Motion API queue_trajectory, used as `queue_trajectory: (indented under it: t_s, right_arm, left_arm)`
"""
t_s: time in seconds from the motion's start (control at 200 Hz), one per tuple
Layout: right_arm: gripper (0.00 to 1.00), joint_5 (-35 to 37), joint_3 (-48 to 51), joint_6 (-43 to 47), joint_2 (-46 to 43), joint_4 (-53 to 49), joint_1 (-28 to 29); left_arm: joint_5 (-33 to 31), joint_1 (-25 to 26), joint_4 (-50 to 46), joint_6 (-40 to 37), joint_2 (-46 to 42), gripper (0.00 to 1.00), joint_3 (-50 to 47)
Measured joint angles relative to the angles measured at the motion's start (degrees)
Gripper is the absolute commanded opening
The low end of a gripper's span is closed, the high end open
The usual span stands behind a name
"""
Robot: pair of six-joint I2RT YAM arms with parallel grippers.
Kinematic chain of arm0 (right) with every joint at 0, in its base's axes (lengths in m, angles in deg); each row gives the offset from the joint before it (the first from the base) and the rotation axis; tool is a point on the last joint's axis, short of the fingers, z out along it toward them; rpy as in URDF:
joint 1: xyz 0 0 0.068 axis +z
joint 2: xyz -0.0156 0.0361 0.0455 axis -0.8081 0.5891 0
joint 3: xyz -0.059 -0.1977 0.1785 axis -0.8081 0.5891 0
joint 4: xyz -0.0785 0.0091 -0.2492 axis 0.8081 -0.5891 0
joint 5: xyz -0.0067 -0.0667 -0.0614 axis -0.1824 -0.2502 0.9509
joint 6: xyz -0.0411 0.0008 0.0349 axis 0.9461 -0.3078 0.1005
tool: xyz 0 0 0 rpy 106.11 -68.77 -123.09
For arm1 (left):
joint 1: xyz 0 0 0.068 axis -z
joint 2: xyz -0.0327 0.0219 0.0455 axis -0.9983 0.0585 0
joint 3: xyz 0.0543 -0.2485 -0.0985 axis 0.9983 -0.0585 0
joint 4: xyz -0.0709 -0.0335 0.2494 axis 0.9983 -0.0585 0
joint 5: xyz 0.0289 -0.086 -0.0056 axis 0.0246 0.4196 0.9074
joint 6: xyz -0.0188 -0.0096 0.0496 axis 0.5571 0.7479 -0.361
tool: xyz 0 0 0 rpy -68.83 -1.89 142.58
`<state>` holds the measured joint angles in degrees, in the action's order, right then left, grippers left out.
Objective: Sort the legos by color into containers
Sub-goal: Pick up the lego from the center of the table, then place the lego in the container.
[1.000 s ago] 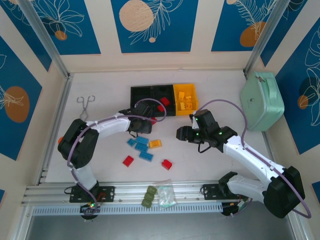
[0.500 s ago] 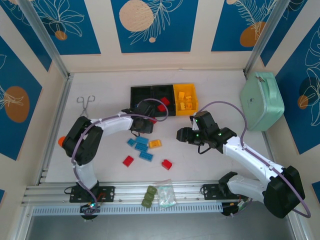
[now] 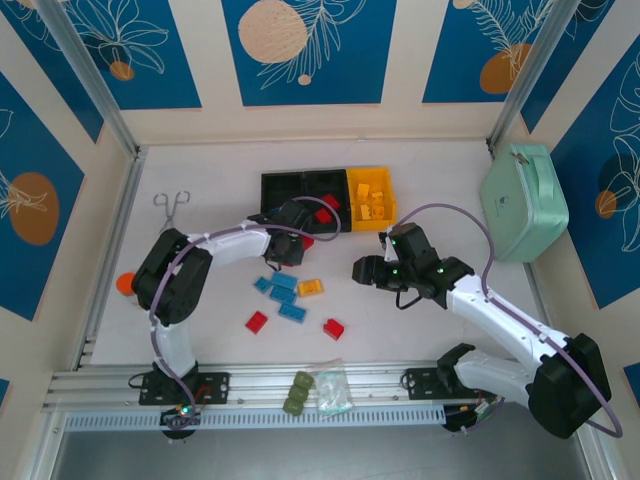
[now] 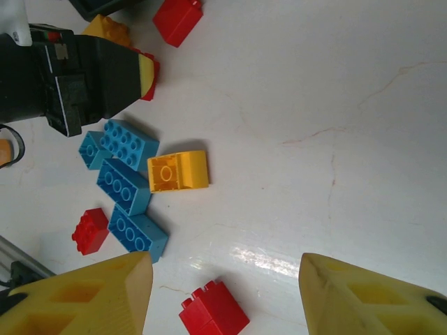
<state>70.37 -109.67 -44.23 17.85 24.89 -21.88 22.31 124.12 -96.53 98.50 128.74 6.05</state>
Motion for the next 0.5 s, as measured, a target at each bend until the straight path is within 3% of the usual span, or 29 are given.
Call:
queue_trajectory:
  t_s: [0.23, 0.5]
  right_arm:
    - [0.58, -1.27, 0.17, 0.35, -2.93, 1.11, 0.0]
    - [0.58, -1.22, 0.79, 0.33, -5.29, 1.05, -0.35]
  left_arm:
    - [2.34, 0.33, -2.6, 0.31, -3.8, 0.14, 2.78]
    - [4.66, 0.52, -6.12, 0.87, -1.77, 0.14, 17.29]
